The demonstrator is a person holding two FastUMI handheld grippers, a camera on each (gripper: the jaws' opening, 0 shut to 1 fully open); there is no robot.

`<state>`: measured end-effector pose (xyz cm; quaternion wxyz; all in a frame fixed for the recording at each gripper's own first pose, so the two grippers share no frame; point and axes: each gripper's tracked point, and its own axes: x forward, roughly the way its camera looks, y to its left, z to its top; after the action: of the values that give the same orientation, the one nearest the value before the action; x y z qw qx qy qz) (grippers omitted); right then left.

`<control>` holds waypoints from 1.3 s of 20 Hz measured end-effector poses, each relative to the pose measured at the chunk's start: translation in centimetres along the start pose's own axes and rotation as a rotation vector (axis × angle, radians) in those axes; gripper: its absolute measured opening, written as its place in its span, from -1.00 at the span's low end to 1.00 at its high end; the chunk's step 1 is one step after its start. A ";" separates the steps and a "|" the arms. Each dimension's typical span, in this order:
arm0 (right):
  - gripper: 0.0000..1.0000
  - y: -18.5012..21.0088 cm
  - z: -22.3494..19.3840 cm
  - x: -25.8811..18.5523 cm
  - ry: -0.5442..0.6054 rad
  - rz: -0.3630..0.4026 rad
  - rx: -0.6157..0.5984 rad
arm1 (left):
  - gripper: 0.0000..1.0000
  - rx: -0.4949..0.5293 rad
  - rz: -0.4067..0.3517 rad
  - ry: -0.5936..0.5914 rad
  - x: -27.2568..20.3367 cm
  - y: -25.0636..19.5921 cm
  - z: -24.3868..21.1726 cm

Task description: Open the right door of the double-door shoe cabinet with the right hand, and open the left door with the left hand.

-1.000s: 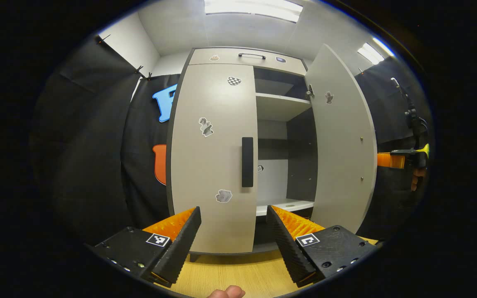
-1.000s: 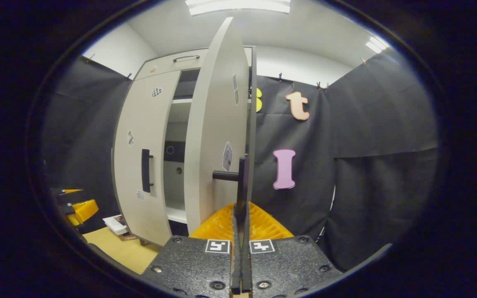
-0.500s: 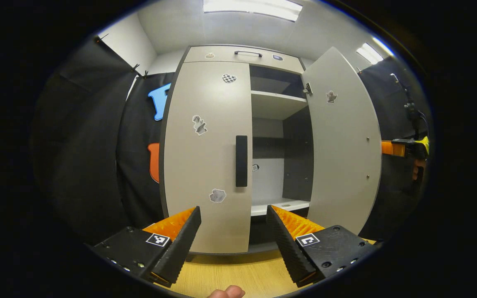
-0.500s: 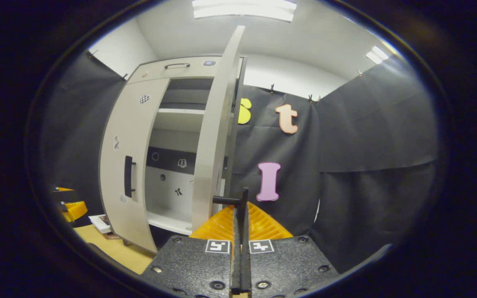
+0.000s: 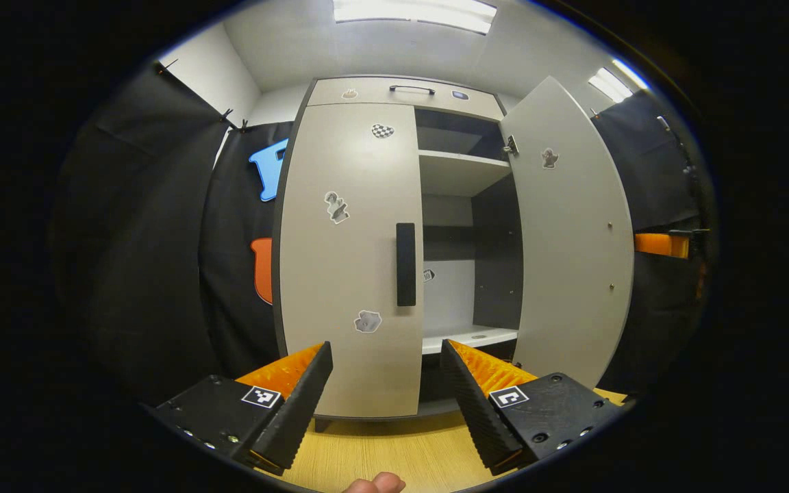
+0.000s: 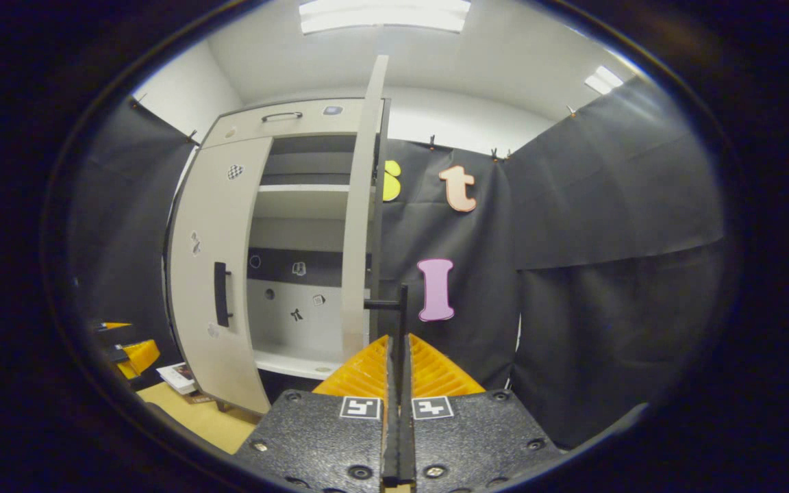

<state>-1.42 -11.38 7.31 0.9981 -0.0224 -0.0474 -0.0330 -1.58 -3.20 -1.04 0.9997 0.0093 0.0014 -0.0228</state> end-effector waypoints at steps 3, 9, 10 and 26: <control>-0.94 4.1 -1.4 -1.8 0.032 0.077 0.008 | 0.89 -0.006 -0.001 0.015 0.0 0.2 -0.5; -0.31 9.2 -4.9 -0.7 0.090 0.140 0.007 | 0.89 -0.002 -0.011 0.029 -0.3 0.1 -1.2; -0.14 9.5 -5.2 -0.4 0.094 0.134 0.010 | 0.89 0.004 -0.008 0.029 -0.3 0.1 -1.2; 0.95 12.7 -9.1 -1.4 0.176 0.303 0.104 | 0.90 0.006 -0.006 -0.082 11.3 -1.9 6.3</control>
<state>-1.11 0.96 -2.37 0.9918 0.0254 0.0425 0.1182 9.67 -5.71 5.19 0.9988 0.0114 -0.0396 -0.0260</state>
